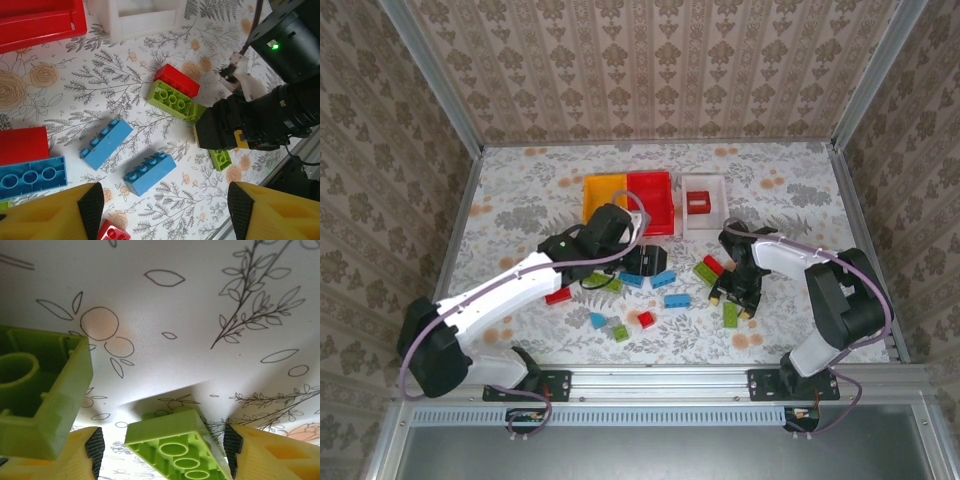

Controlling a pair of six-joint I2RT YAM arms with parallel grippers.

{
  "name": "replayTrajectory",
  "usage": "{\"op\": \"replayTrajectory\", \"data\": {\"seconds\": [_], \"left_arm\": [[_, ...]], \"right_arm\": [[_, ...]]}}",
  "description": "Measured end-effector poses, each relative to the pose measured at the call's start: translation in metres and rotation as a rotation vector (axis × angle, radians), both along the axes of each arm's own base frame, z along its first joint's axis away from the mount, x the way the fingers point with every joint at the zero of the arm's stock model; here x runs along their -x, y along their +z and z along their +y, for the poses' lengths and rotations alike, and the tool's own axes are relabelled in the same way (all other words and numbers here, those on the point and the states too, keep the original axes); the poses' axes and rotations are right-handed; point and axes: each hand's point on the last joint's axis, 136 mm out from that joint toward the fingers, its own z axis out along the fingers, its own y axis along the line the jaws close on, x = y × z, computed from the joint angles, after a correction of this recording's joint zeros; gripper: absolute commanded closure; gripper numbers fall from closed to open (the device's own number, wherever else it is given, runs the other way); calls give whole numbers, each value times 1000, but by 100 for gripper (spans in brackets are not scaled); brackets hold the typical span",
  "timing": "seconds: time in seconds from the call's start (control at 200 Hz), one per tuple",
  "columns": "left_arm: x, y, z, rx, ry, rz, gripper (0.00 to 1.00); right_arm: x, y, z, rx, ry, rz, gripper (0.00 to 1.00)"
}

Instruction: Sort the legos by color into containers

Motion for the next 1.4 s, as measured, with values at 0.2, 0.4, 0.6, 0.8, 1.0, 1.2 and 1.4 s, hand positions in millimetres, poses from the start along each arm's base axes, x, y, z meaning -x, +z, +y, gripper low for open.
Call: {"op": "replayTrajectory", "data": {"seconds": [0.2, 0.4, 0.6, 0.8, 1.0, 1.2, 1.4], "left_arm": [[25, 12, 18, 101, 2, -19, 30], [45, 8, 32, 157, -6, 11, 30], [46, 9, 33, 174, 3, 22, 30], [39, 15, 36, 183, 40, 6, 30], [-7, 57, 66, 194, 223, -78, 30], [-55, 84, 102, 182, 405, -127, 30], [-69, 70, 110, 125, 452, -95, 30]], "right_arm": [[6, -3, -3, 0, 69, 5, 46], [9, -5, -7, 17, 94, 17, 57], [9, -4, -8, 26, 105, 12, 69], [4, 14, 7, 29, 184, -82, 73], [-68, 101, 75, -58, 325, -422, 74], [-162, 145, 141, -112, 382, -650, 74], [-233, 122, 176, -66, 410, -696, 73]]}}
